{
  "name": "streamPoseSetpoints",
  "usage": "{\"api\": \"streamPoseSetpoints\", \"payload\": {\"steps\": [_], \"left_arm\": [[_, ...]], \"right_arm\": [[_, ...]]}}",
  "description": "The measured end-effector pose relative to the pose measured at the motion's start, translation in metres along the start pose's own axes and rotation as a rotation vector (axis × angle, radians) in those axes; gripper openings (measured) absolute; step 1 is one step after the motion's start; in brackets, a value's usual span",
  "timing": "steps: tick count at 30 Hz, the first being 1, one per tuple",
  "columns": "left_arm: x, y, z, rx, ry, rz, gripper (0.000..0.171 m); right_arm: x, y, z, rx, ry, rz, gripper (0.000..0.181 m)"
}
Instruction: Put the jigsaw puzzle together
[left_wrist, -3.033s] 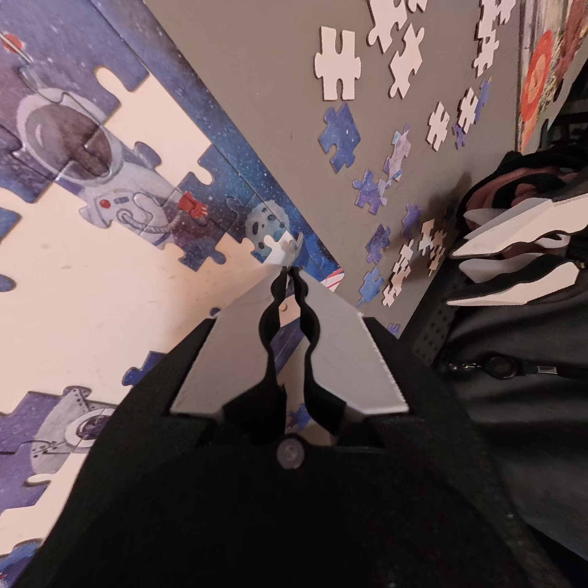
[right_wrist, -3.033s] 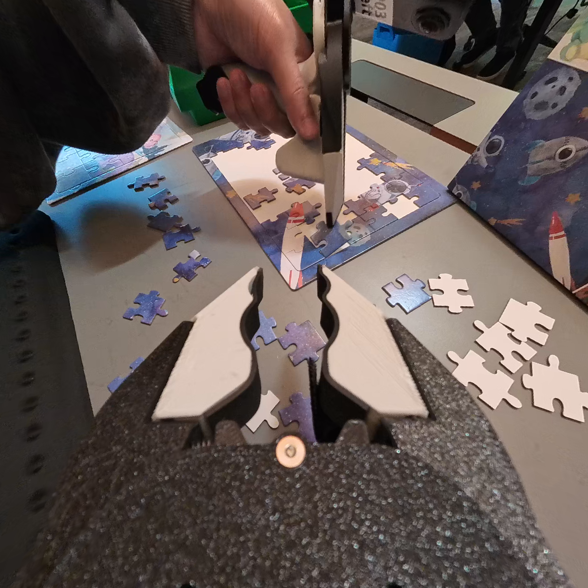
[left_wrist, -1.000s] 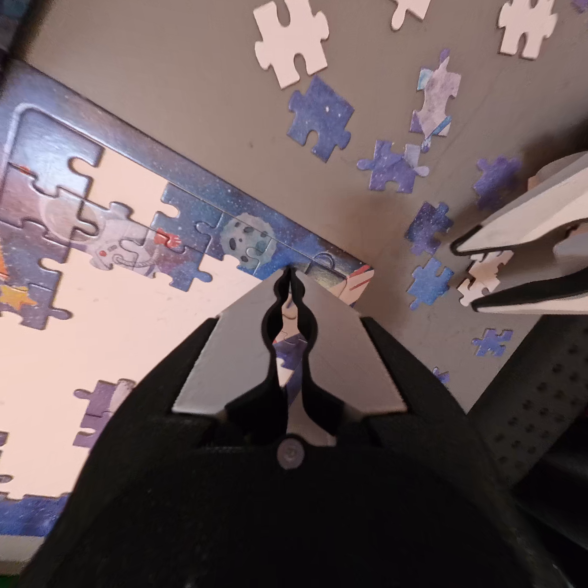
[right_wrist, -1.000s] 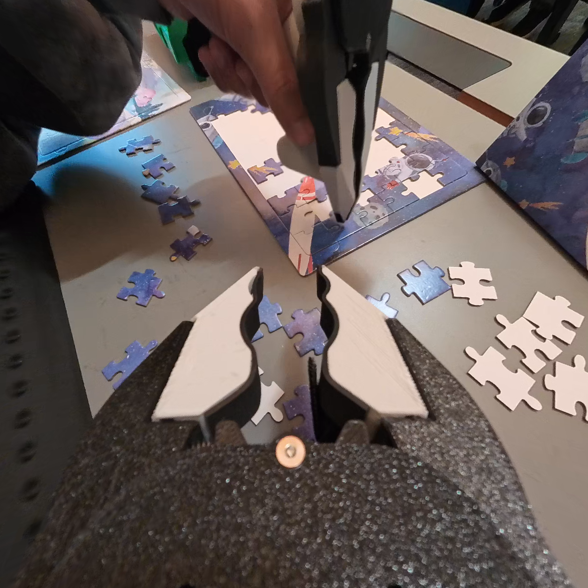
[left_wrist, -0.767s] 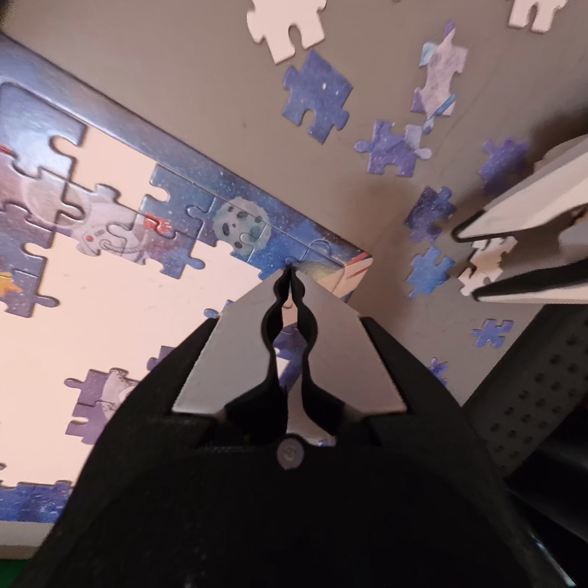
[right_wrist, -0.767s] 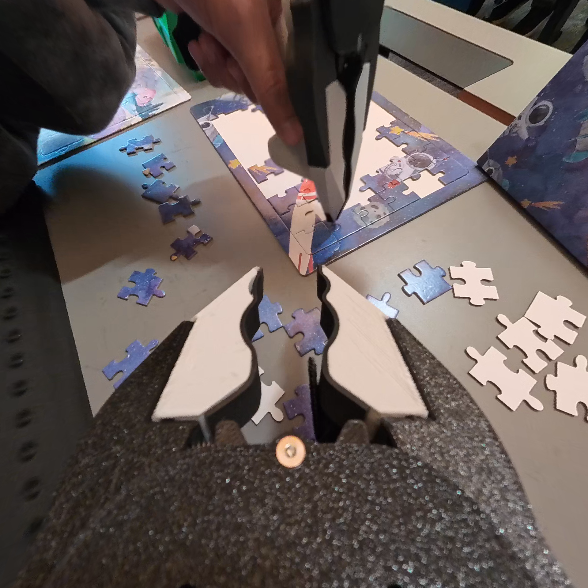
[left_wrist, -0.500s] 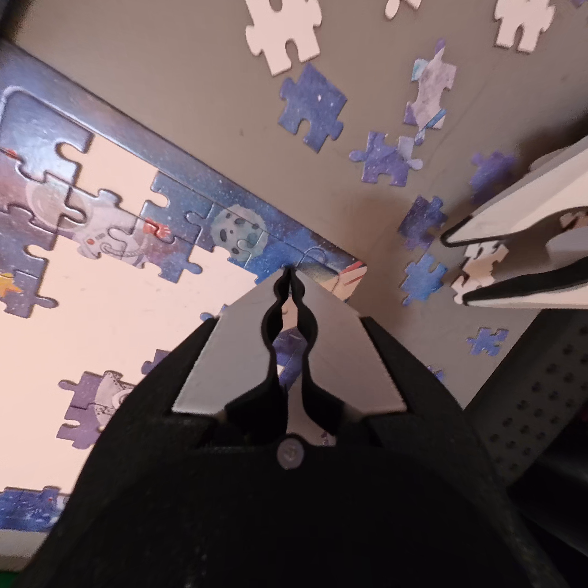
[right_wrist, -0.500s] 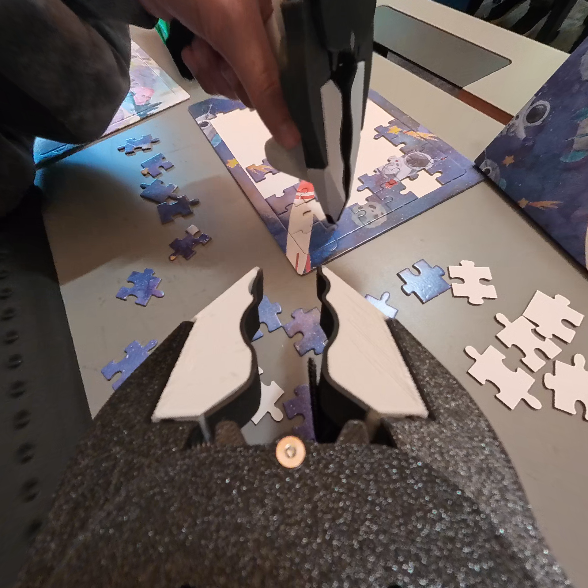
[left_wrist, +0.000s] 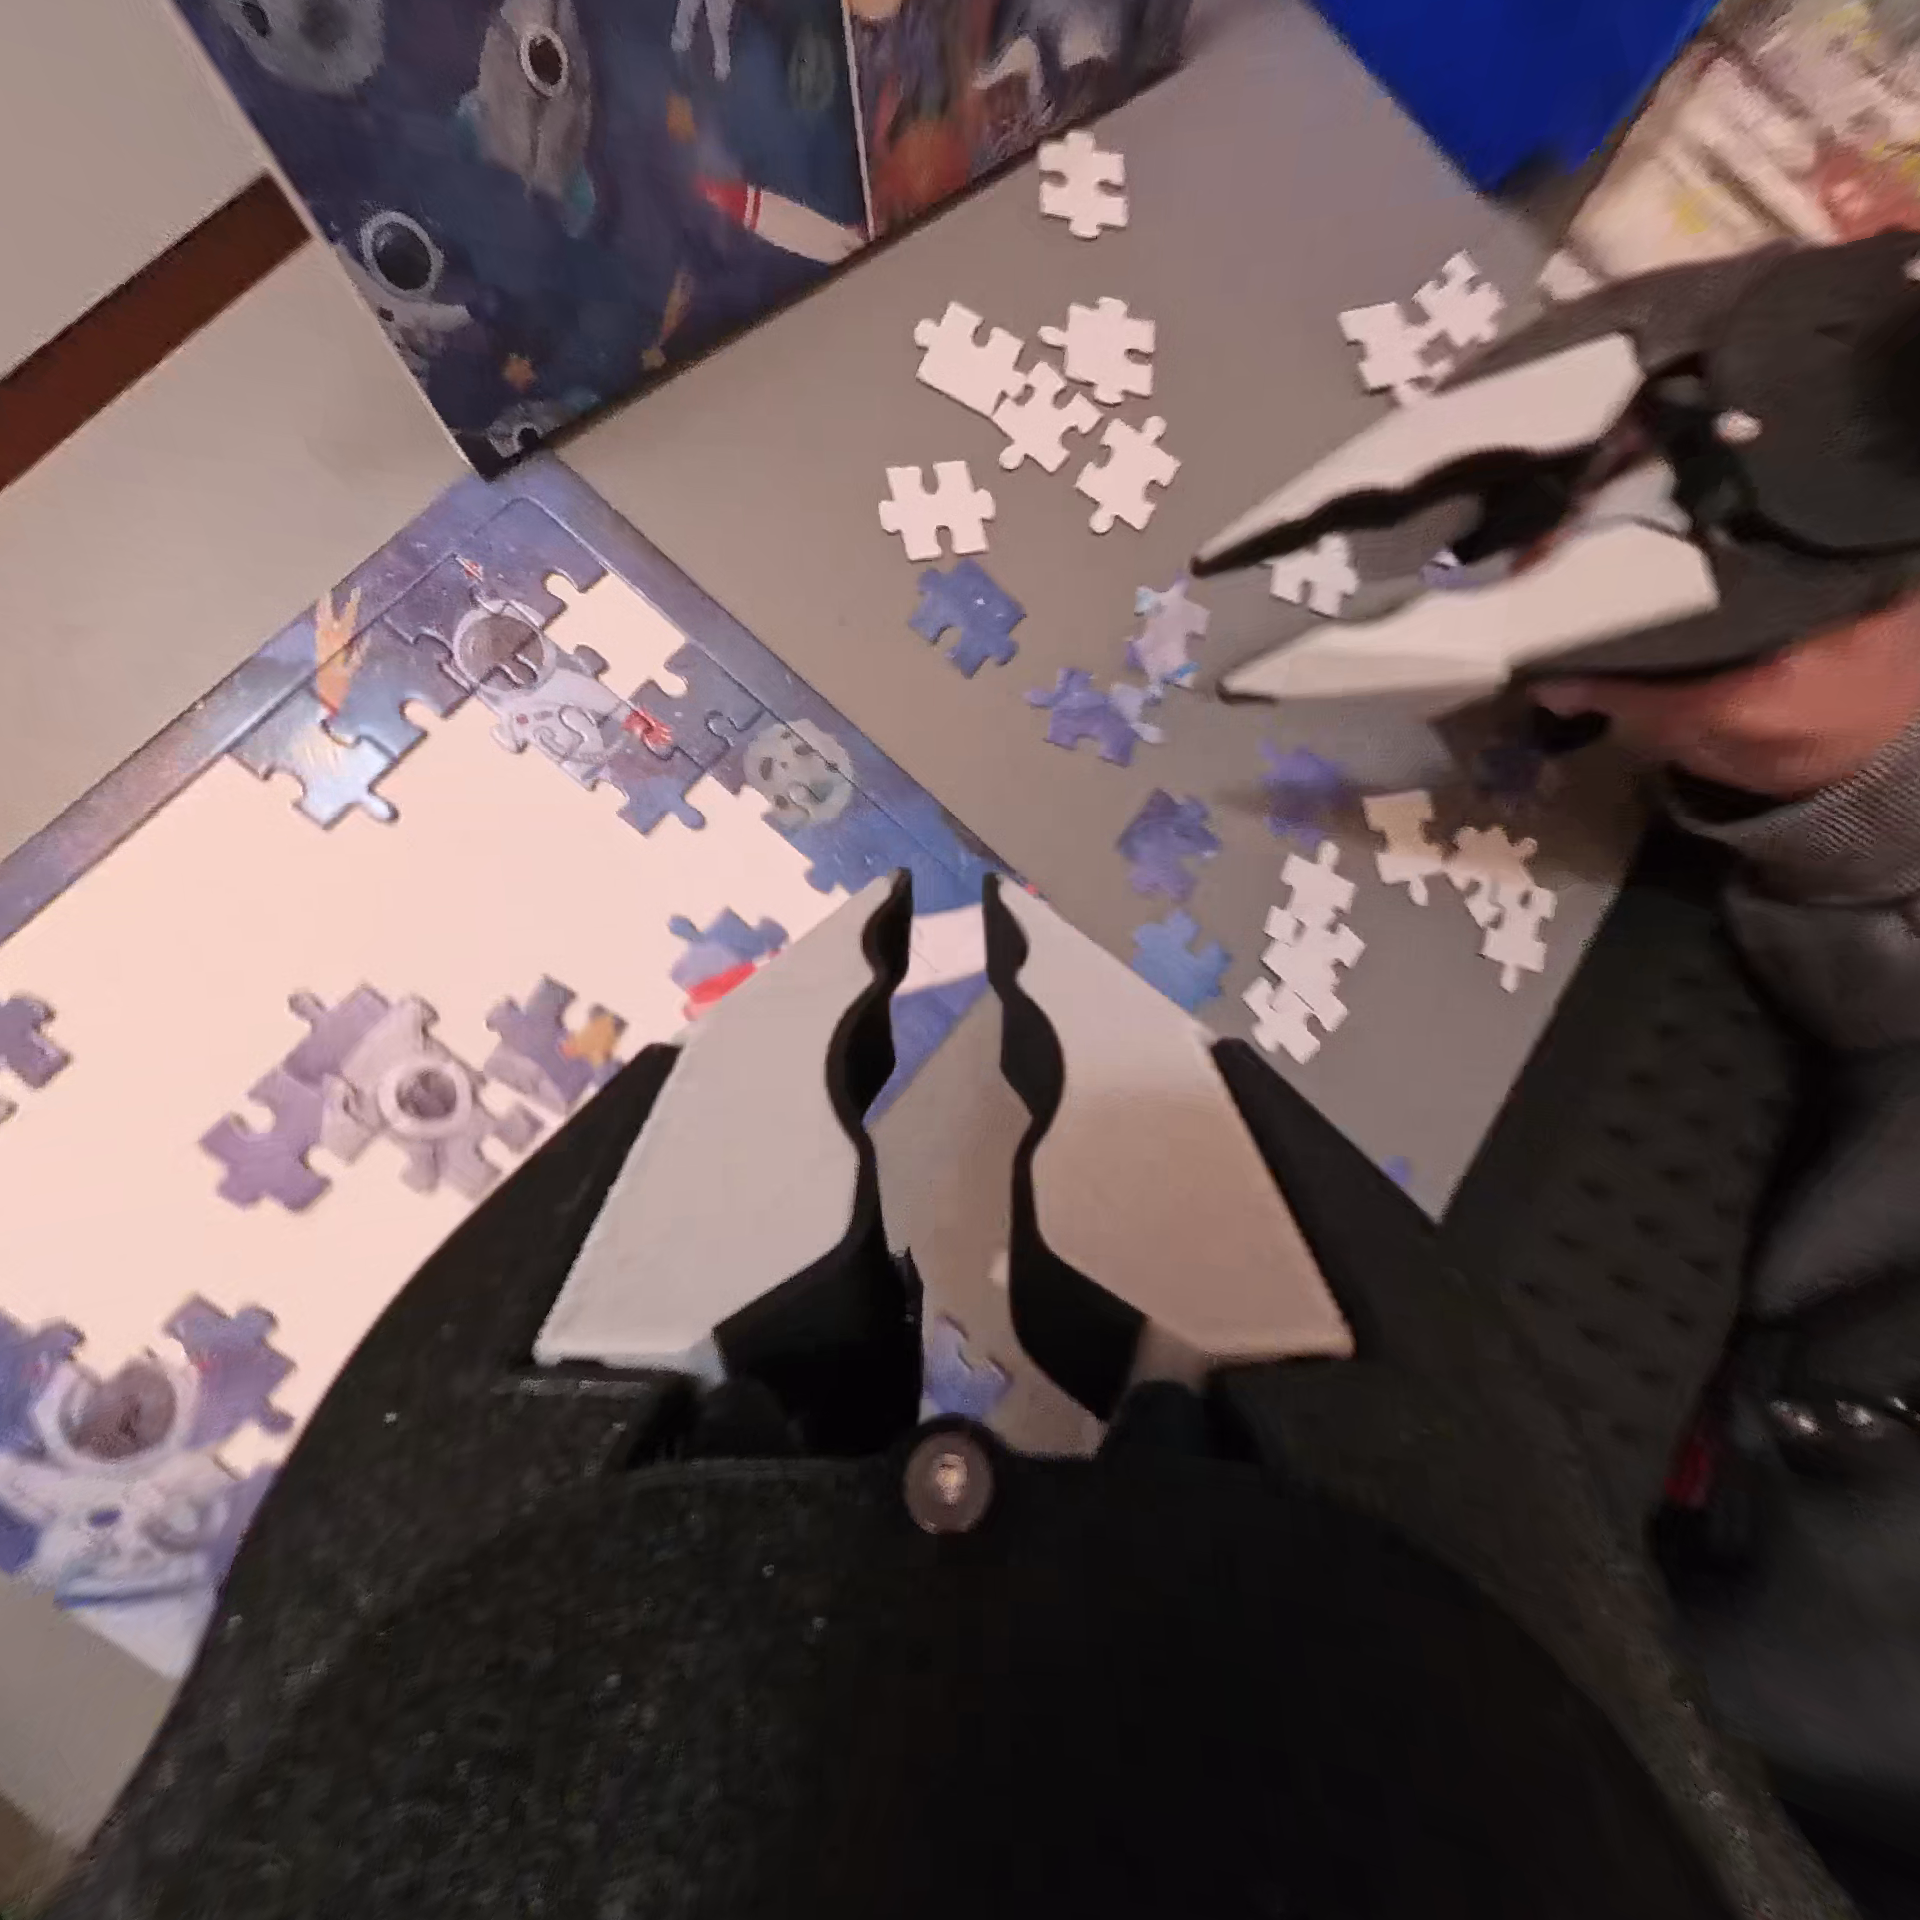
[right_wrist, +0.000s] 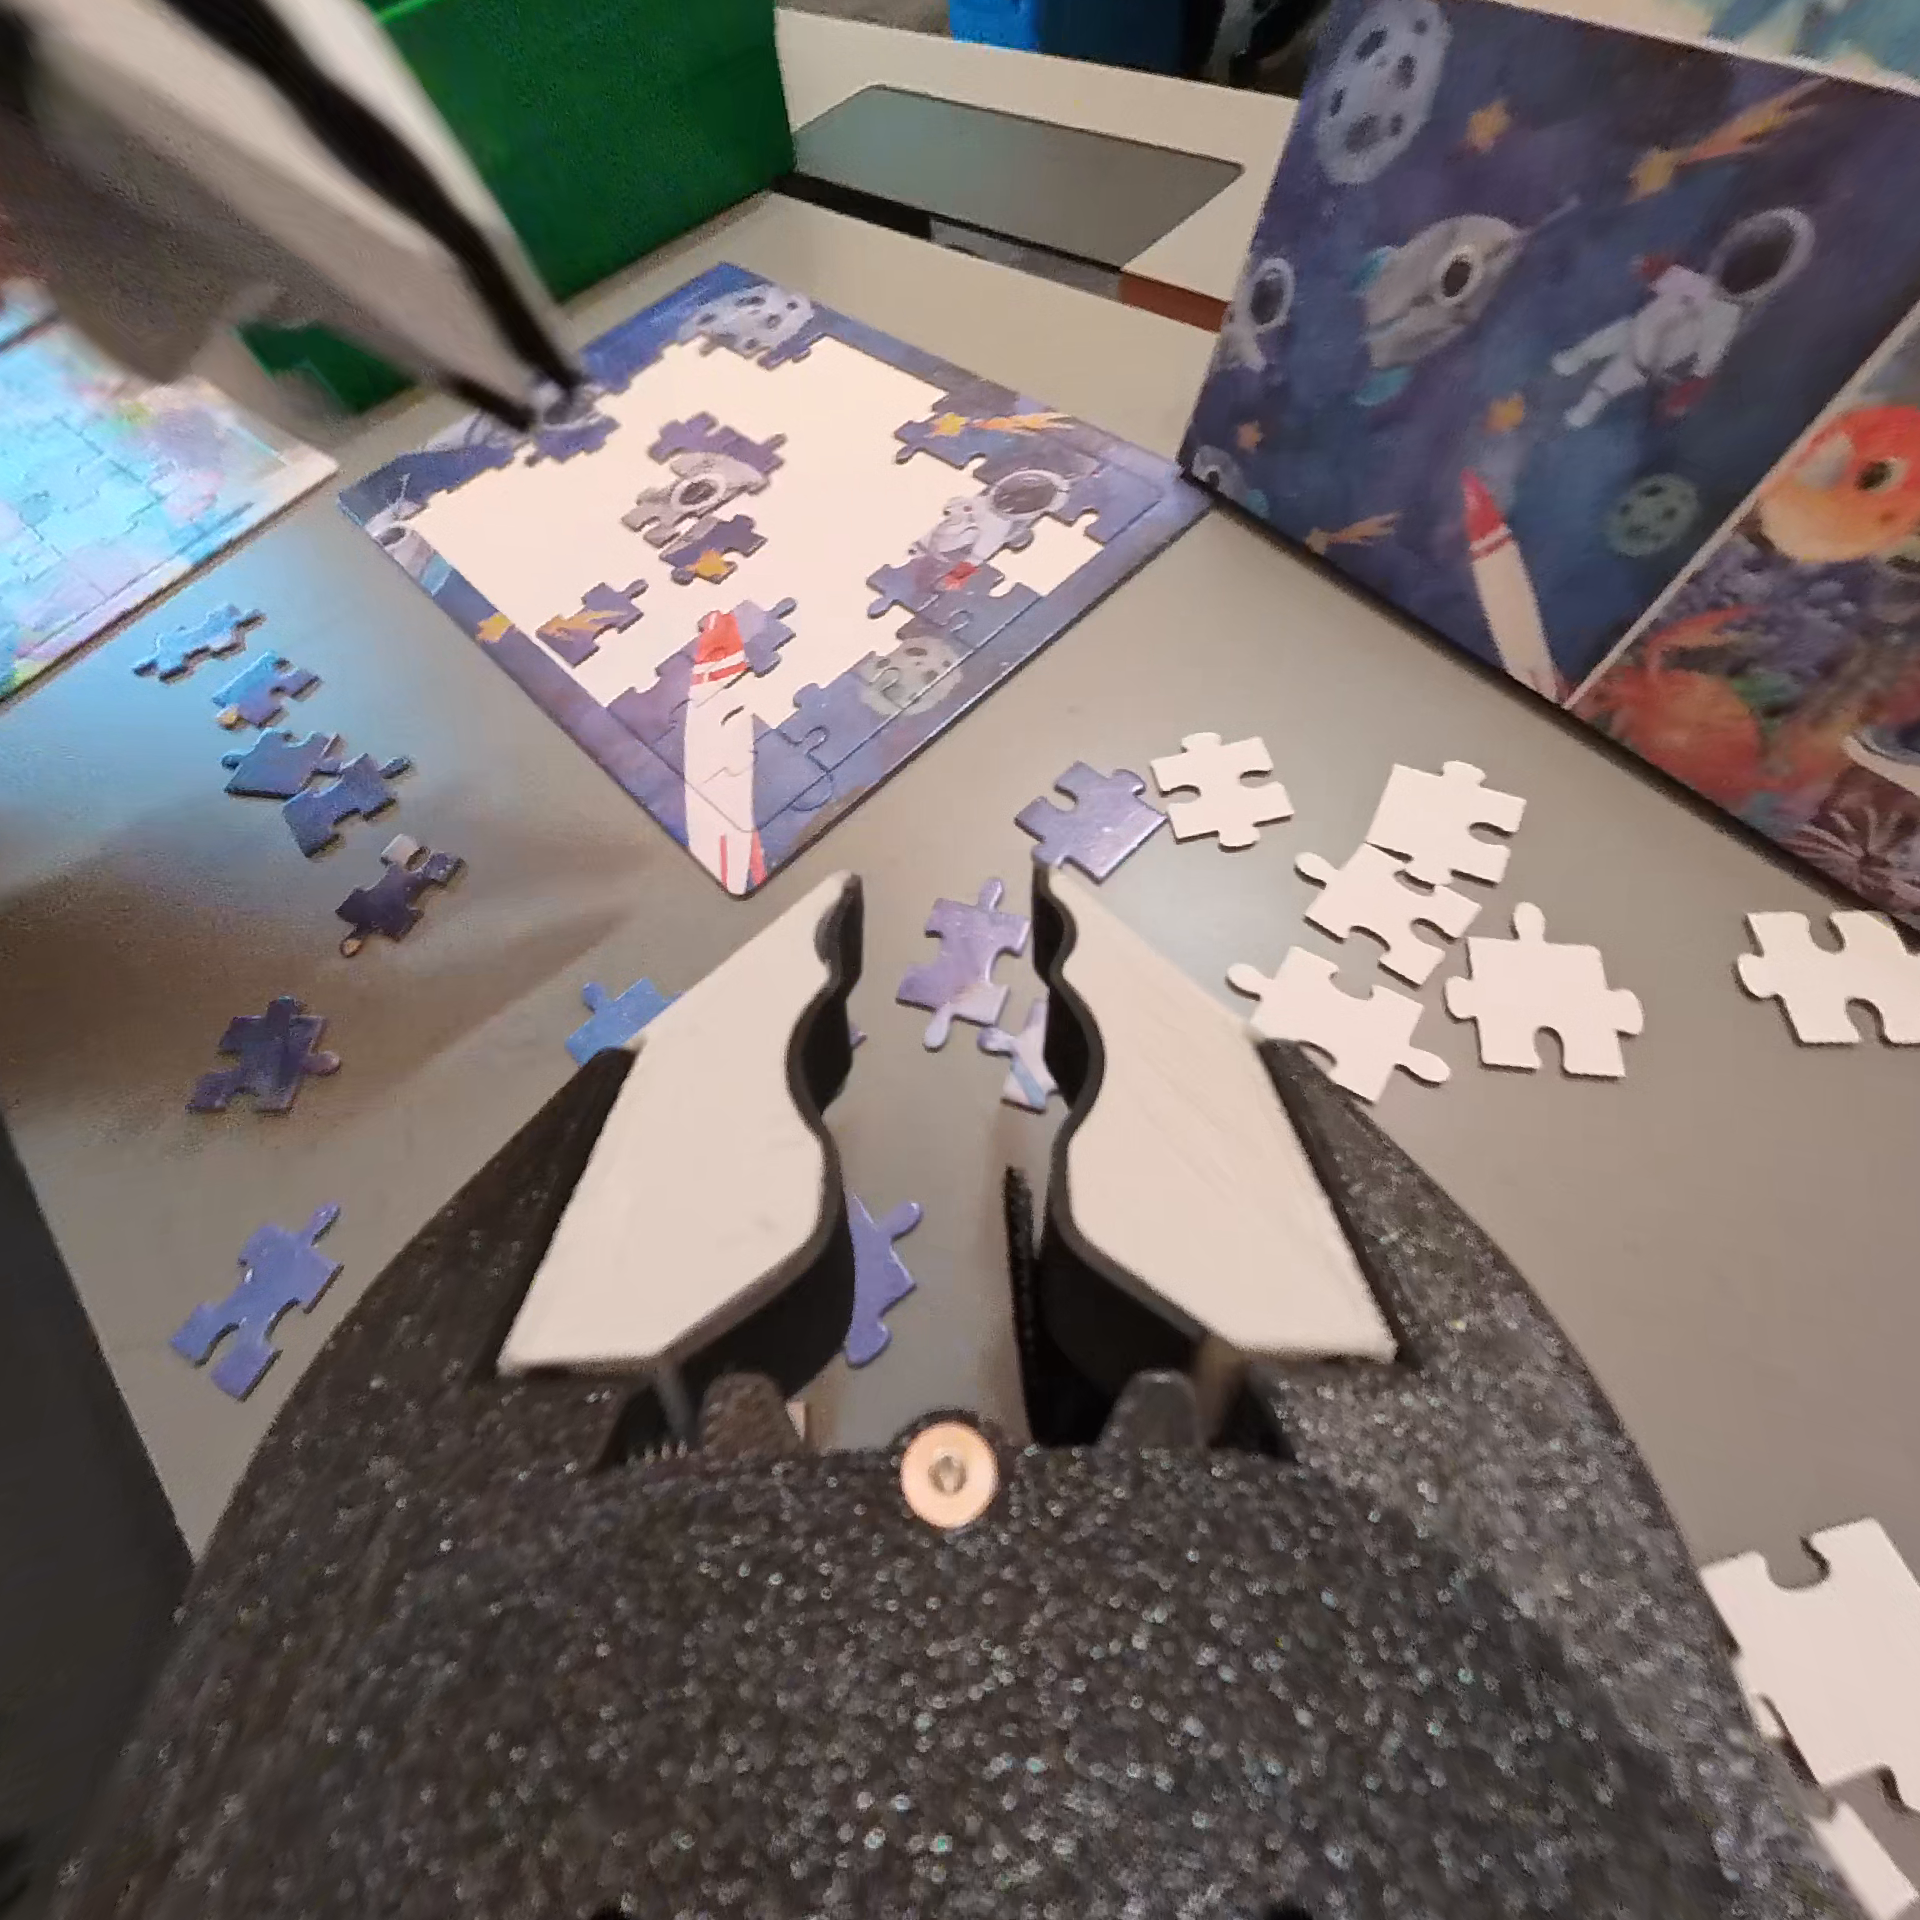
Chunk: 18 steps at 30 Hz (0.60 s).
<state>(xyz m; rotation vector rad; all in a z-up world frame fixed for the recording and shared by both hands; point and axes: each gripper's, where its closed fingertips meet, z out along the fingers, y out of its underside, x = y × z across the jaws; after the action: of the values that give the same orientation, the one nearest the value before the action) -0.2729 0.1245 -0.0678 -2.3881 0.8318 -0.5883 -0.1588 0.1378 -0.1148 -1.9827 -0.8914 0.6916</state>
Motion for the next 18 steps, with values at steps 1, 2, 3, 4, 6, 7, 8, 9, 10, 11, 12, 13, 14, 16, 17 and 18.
{"api": "streamPoseSetpoints", "payload": {"steps": [1, 2, 3, 4, 6, 7, 8, 9, 10, 11, 12, 13, 14, 16, 17, 18], "left_arm": [[0.005, 0.009, -0.010, 0.024, -0.006, 0.004, 0.016], [0.011, 0.020, -0.019, 0.043, -0.016, 0.012, 0.018], [0.015, 0.032, -0.027, 0.056, -0.032, 0.022, 0.019], [0.020, 0.046, -0.032, 0.067, -0.052, 0.028, 0.019], [0.031, 0.072, -0.038, 0.091, -0.066, 0.020, 0.019], [0.039, 0.084, -0.039, 0.104, -0.056, 0.004, 0.019], [0.047, 0.095, -0.038, 0.117, -0.038, -0.018, 0.019], [0.055, 0.105, -0.036, 0.132, -0.017, -0.042, 0.019], [0.062, 0.111, -0.034, 0.153, 0.003, -0.069, 0.019], [0.068, 0.115, -0.033, 0.175, 0.023, -0.094, 0.019], [0.072, 0.118, -0.031, 0.193, 0.046, -0.117, 0.019], [0.075, 0.120, -0.029, 0.204, 0.063, -0.138, 0.019], [0.077, 0.121, -0.028, 0.213, 0.071, -0.156, 0.019], [0.080, 0.118, -0.028, 0.237, 0.088, -0.174, 0.020], [0.084, 0.116, -0.028, 0.246, 0.104, -0.169, 0.020], [0.088, 0.115, -0.029, 0.251, 0.118, -0.157, 0.020]], "right_arm": [[0.002, 0.000, -0.002, 0.001, 0.001, 0.011, 0.032], [0.002, 0.001, -0.003, -0.004, -0.004, 0.012, 0.033], [-0.001, 0.003, -0.005, -0.012, -0.020, 0.000, 0.032], [-0.009, 0.005, -0.008, -0.021, -0.063, -0.029, 0.032], [-0.047, 0.015, -0.019, -0.056, -0.249, -0.135, 0.030], [-0.065, 0.025, -0.026, -0.090, -0.325, -0.193, 0.028], [-0.074, 0.037, -0.030, -0.131, -0.341, -0.253, 0.028], [-0.081, 0.050, -0.033, -0.182, -0.351, -0.307, 0.031], [-0.086, 0.062, -0.035, -0.241, -0.360, -0.346, 0.031], [-0.086, 0.071, -0.034, -0.287, -0.340, -0.374, 0.034], [-0.086, 0.076, -0.033, -0.315, -0.331, -0.391, 0.040], [-0.086, 0.078, -0.031, -0.334, -0.332, -0.402, 0.042], [-0.082, 0.079, -0.028, -0.351, -0.313, -0.415, 0.042], [-0.076, 0.083, -0.023, -0.399, -0.306, -0.448, 0.042], [-0.074, 0.087, -0.021, -0.425, -0.313, -0.466, 0.040], [-0.076, 0.089, -0.021, -0.442, -0.338, -0.478, 0.038]]}}
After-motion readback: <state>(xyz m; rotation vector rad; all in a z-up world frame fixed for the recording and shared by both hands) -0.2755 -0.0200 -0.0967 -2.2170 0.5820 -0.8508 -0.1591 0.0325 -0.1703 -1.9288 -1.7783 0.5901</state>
